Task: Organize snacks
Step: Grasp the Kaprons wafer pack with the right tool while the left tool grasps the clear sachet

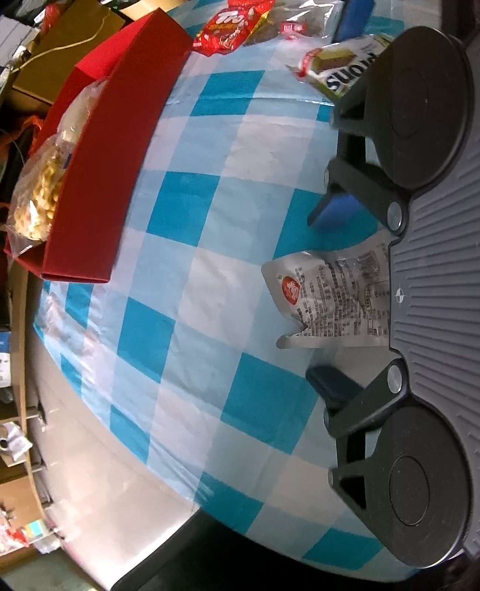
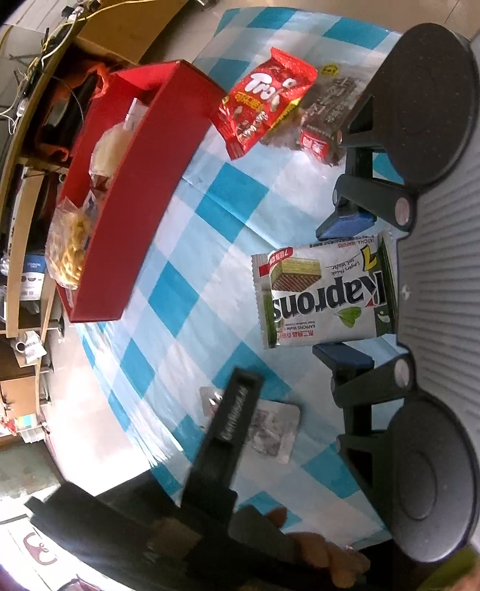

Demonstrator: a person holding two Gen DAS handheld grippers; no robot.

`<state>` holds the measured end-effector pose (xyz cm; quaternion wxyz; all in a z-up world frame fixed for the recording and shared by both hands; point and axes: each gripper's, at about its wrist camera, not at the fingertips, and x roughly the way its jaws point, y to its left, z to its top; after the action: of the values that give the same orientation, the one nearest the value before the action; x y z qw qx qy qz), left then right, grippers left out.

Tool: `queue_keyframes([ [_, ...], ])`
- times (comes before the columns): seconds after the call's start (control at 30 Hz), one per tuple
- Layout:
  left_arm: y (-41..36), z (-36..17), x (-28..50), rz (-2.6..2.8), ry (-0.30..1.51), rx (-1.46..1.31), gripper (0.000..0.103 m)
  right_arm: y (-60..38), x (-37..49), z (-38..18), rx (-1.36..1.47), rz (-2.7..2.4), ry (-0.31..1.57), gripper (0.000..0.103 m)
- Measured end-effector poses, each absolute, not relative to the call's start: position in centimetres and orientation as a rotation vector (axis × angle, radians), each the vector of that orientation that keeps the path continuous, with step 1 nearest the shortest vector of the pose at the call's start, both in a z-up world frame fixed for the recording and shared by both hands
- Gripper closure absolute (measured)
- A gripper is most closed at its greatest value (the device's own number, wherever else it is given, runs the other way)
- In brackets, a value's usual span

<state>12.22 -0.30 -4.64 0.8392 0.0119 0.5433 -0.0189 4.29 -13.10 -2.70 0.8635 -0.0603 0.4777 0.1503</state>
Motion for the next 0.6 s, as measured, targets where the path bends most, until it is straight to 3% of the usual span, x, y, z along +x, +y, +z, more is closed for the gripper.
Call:
queue_keyframes([
  [0.07, -0.3, -4.4, 12.1, -0.054, 1.141, 0.025, 0.039, -13.3, 4.6, -2.3, -0.117, 0.308, 0.991, 0.045],
  [0.6, -2.1, -2.9, 11.7, -0.118, 1.079, 0.036, 0.04, -15.0, 5.4, -1.2, -0.073, 0.251, 0.947, 0.045],
])
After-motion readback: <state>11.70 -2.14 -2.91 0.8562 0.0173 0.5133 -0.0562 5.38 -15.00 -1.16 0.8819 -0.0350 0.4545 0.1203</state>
